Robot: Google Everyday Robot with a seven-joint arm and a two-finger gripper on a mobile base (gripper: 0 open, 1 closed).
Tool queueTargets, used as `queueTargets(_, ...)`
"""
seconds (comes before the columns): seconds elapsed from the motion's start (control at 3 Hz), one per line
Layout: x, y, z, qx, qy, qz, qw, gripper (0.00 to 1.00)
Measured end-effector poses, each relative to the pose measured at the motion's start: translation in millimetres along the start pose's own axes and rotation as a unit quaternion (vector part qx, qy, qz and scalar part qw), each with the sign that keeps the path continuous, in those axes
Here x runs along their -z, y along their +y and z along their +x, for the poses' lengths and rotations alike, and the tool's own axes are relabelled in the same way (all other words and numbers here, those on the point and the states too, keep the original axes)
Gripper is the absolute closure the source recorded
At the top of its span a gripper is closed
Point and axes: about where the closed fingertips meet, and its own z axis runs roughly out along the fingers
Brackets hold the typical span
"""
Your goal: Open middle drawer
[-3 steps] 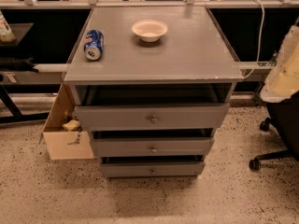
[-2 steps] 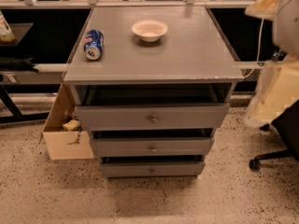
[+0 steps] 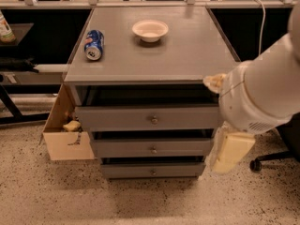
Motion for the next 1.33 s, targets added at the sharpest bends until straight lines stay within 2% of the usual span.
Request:
queueTargets(0.67, -18, 10, 1, 0.005, 0.003, -0.011, 0.9999, 0.0)
queueTargets(1.0, -72, 28, 6, 0.035, 0.0, -0.031, 0.9989, 0.0)
queueTargets(1.33, -153, 62, 18, 0.055, -0.007, -0.058, 0.9968, 0.0)
